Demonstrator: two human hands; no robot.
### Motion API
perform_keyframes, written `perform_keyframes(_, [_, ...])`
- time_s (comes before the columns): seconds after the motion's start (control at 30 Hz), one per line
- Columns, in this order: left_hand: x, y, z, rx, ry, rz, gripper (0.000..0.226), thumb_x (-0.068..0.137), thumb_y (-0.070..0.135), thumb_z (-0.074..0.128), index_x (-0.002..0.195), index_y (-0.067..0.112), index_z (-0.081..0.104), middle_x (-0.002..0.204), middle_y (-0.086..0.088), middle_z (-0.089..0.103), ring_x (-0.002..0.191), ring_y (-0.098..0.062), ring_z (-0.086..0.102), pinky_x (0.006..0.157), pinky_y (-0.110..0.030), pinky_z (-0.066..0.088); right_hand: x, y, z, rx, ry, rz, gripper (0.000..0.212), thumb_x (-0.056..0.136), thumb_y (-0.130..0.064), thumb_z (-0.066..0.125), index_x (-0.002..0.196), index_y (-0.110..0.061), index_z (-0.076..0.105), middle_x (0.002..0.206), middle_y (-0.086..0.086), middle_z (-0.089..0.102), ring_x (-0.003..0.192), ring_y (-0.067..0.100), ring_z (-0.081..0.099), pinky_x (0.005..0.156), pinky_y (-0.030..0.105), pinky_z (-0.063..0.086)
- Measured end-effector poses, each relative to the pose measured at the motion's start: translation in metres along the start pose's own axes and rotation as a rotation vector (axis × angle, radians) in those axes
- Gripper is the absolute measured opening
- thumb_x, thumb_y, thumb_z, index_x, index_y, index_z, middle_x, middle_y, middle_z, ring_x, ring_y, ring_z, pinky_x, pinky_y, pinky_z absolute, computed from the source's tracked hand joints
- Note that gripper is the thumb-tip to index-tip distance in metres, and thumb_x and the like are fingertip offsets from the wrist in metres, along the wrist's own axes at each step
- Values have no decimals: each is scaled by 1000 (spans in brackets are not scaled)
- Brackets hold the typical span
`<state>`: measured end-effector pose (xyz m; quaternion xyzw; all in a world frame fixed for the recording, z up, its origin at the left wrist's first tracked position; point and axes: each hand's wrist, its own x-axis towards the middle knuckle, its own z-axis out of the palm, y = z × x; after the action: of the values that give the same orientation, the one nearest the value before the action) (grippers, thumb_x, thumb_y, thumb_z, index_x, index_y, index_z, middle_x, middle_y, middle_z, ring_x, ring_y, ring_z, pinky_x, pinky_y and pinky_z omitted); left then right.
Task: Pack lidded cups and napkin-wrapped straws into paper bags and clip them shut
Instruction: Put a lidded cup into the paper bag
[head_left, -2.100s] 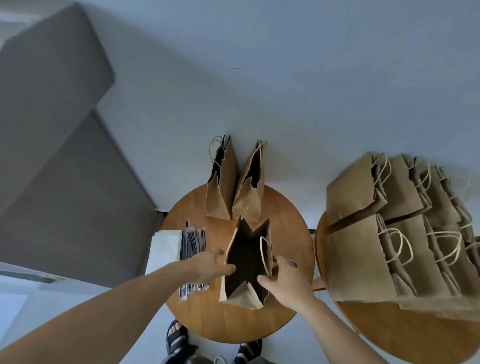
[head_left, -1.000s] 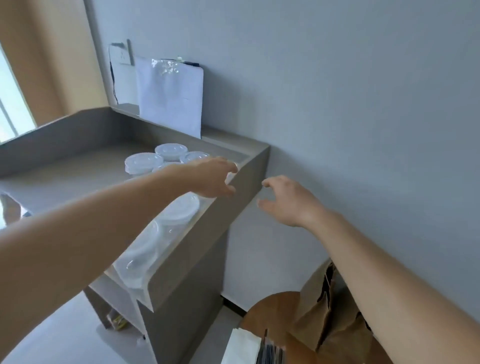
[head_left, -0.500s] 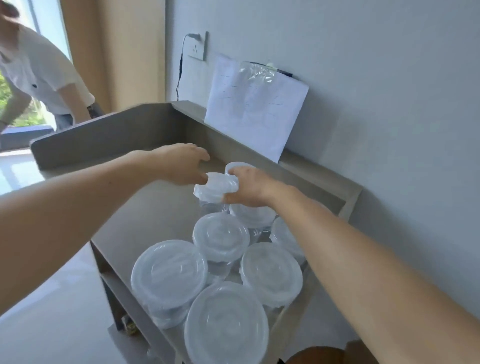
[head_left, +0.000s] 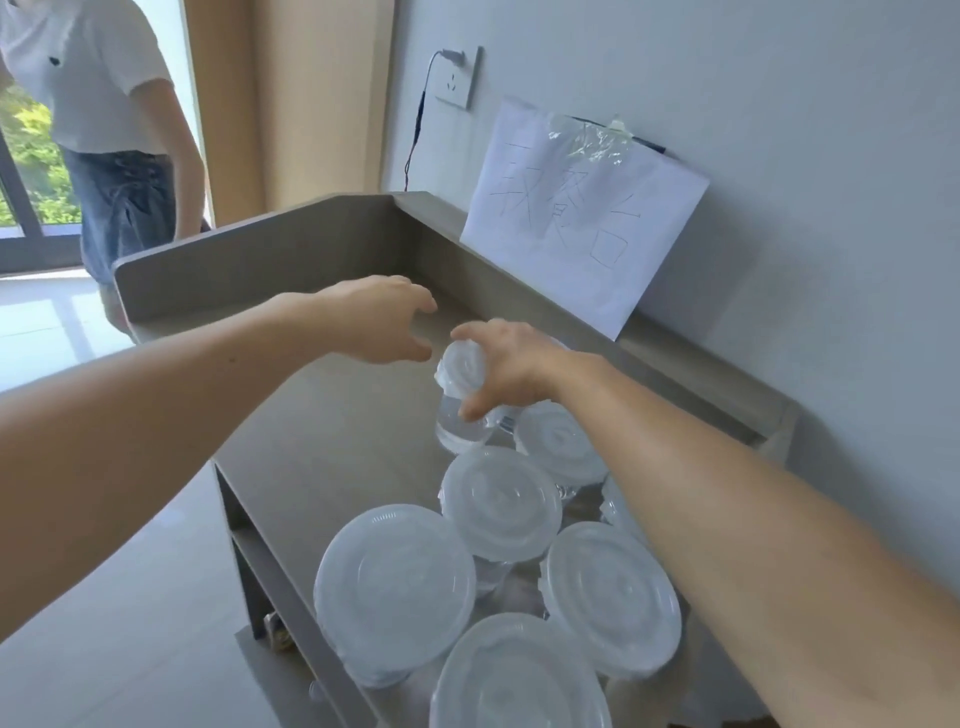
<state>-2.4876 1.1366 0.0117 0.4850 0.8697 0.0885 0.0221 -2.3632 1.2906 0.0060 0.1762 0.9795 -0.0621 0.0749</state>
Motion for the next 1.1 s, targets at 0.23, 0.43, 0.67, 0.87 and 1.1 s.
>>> perform_keyframes(0.23, [4, 39, -54, -7, 114, 59, 61, 90, 46, 58, 145, 25, 42, 143, 1, 48, 127, -24, 47, 102, -39, 42, -76, 30, -90, 233, 410, 8, 105, 58, -53, 86, 147, -29, 34, 144, 0, 43, 130, 16, 43, 96, 25, 34])
perform_keyframes(0.43, [5, 147, -63, 11, 109, 254, 60, 91, 45, 59, 145, 27, 41, 147, -2, 42, 138, -25, 36, 109, -40, 32, -211, 88, -129, 209, 511, 188, 99, 60, -52, 86, 144, -30, 39, 141, -3, 45, 128, 16, 45, 101, 31, 39])
perform_keyframes(0.67, [-24, 309, -25, 34, 49, 515, 61, 88, 44, 62, 143, 25, 44, 147, -1, 45, 134, -26, 42, 107, -38, 37, -380, 159, -79, 209, 467, 466, 101, 56, -55, 86, 144, -35, 39, 138, -7, 46, 127, 14, 45, 99, 33, 42])
perform_keyframes(0.87, [-76, 440, 45, 72, -97, 658, 65, 89, 49, 59, 146, 25, 40, 147, -1, 44, 131, -25, 46, 106, -39, 39, -507, 203, 3, 278, 403, 637, 110, 47, -65, 77, 145, -36, 37, 139, -8, 44, 127, 15, 45, 94, 31, 40])
perform_keyframes(1.1, [-162, 531, 170, 61, -352, 760, 61, 87, 48, 59, 141, 25, 44, 141, 0, 49, 125, -26, 50, 101, -42, 45, -601, 230, 103, 313, 303, 780, 112, 45, -66, 74, 146, -36, 34, 134, -6, 44, 123, 18, 46, 91, 35, 43])
